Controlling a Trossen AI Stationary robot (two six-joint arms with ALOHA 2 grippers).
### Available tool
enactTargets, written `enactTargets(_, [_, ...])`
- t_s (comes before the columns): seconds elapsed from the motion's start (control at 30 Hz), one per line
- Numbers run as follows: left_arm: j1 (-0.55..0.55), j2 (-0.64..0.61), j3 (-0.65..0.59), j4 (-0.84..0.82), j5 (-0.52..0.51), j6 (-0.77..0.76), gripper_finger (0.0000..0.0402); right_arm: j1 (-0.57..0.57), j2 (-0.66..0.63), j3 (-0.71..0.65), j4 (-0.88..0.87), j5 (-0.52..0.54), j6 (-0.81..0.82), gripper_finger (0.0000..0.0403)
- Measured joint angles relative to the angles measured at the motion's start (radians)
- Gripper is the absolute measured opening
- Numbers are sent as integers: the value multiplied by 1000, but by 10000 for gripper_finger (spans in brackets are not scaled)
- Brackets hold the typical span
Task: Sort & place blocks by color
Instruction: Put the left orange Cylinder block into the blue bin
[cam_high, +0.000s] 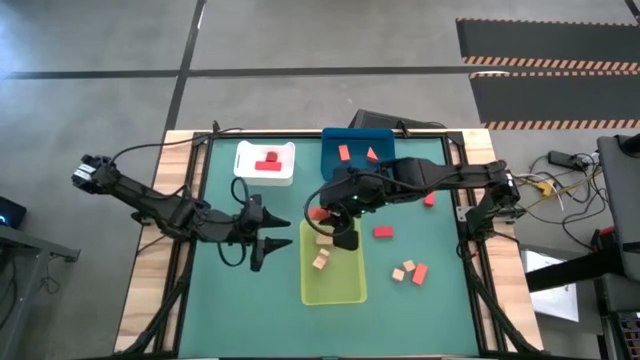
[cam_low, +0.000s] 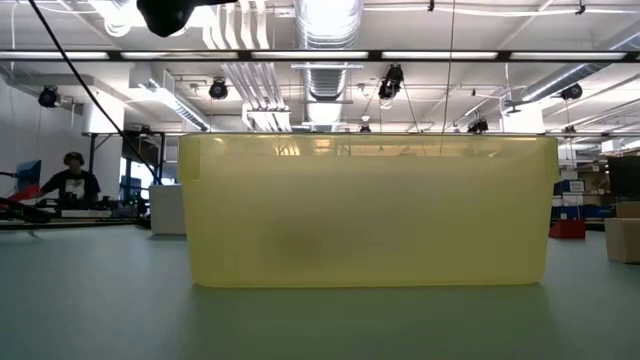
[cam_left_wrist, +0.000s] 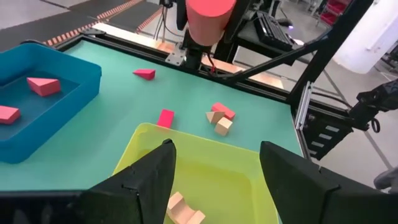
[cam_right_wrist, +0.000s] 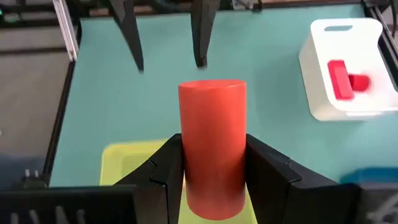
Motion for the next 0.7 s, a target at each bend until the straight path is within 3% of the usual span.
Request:
enactTargets(0.27, [39, -33, 25, -1, -39, 26, 217, -124, -3, 35, -211, 8, 36, 123])
enactTargets(0.43, [157, -73, 45, 1, -41, 131, 217, -282, 8, 28, -304, 8, 90, 123])
enactTargets(0.7, [364, -119, 39, -4, -40, 211, 217, -584, 100, -17, -302, -2, 213, 123])
